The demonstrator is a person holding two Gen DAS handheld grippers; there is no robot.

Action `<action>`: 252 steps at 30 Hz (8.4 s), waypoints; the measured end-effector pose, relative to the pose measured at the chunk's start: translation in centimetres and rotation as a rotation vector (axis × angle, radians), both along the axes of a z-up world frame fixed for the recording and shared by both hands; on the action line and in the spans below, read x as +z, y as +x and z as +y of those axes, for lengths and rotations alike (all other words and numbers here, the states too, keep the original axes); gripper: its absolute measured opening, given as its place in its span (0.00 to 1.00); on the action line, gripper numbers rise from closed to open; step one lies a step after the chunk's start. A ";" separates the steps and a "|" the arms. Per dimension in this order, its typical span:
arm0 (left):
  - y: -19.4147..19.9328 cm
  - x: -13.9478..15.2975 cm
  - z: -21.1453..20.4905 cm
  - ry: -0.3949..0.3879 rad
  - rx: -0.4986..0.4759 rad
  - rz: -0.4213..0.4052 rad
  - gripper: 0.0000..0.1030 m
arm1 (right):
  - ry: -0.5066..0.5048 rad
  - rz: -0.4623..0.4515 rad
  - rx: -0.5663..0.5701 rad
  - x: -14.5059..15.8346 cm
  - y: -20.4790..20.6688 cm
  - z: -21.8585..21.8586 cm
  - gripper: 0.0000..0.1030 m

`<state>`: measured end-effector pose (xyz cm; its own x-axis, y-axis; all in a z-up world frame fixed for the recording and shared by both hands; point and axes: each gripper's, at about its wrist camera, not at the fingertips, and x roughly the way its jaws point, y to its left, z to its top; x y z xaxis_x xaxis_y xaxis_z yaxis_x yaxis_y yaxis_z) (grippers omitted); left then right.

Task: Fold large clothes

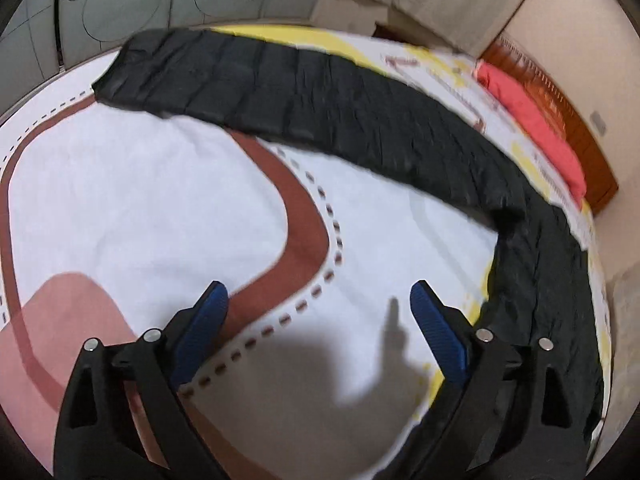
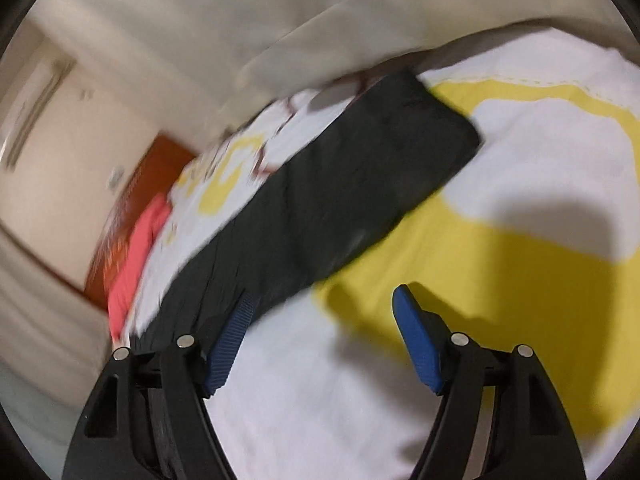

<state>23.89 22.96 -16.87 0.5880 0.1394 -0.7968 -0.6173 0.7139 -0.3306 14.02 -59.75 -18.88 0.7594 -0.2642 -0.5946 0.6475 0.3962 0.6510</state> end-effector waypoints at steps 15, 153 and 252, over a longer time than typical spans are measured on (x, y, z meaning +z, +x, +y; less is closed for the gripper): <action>0.3 0.3 0.2 0.095 0.065 -0.047 0.94 | -0.158 -0.025 -0.114 2.6 2.6 -3.1 0.19; -1.4 -1.5 17.8 -0.030 0.390 -0.257 0.33 | -0.668 0.415 0.709 0.5 30.5 30.0 0.60; 16.7 4.6 -14.8 0.419 -0.463 -0.135 0.66 | -0.615 0.402 0.730 2.0 29.0 26.5 0.18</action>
